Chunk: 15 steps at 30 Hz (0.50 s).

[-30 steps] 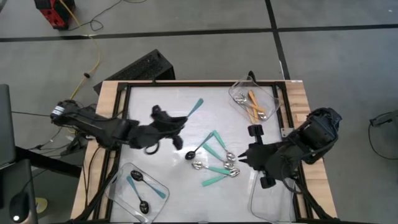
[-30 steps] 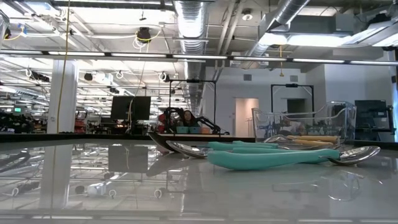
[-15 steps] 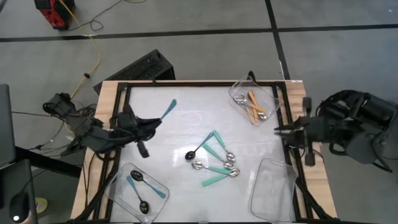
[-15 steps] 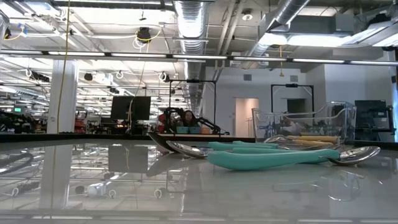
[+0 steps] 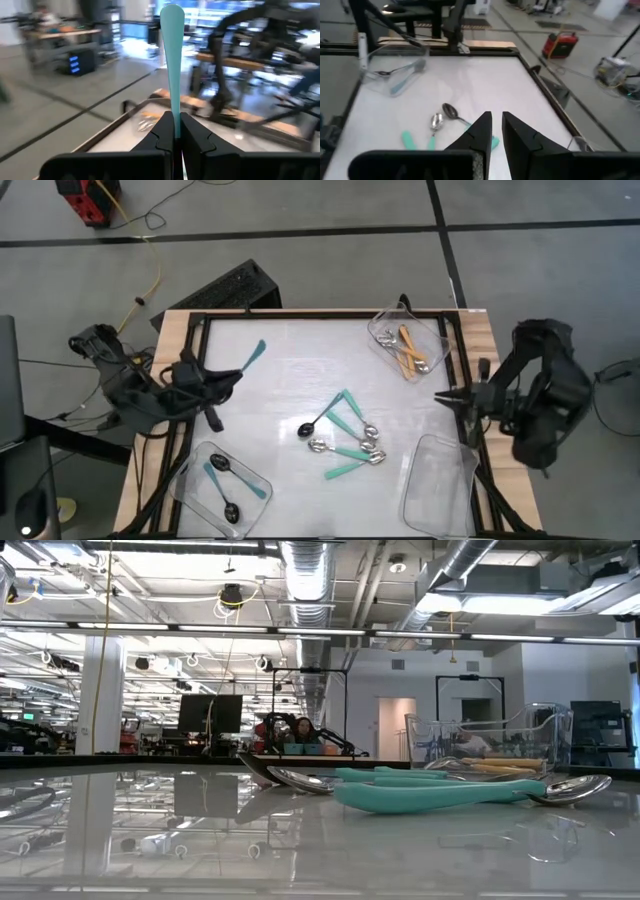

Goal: Sort silverware by color (type)
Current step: Put the blue spoon into the bottom left transparent bin

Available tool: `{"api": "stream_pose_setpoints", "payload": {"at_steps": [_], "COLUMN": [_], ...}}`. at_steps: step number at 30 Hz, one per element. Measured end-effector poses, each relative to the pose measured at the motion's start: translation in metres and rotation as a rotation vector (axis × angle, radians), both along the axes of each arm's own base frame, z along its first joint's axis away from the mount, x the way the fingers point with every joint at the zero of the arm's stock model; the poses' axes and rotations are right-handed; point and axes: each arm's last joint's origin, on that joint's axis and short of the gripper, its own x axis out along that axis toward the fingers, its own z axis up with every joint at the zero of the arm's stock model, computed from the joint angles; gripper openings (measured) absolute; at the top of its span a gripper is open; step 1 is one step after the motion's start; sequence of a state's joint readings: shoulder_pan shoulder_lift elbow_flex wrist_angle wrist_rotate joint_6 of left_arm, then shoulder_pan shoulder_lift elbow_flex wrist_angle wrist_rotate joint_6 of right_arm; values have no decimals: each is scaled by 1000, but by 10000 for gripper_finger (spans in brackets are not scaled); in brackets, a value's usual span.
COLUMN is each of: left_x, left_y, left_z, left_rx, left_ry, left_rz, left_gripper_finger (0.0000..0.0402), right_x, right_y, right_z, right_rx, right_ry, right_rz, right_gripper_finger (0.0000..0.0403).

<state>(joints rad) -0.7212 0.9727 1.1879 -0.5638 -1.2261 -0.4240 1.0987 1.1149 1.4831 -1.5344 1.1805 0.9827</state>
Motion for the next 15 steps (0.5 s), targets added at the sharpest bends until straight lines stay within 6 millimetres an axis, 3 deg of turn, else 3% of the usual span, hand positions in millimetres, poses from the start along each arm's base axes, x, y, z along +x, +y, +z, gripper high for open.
{"api": "stream_pose_setpoints", "payload": {"at_steps": [6, 15], "left_x": [-9, -14], "left_y": [3, 3], "left_z": [-29, -64], "left_rx": [8, -32], "left_ry": [21, 69], "left_rz": [85, -56], "left_gripper_finger": [0, 0], "right_x": [-3, 0], "right_y": [2, 4], "right_z": [-37, -65], "right_rx": [21, 57], "right_ry": [-58, -203], "right_rz": [-55, -118], "right_gripper_finger": [70, 70]}}
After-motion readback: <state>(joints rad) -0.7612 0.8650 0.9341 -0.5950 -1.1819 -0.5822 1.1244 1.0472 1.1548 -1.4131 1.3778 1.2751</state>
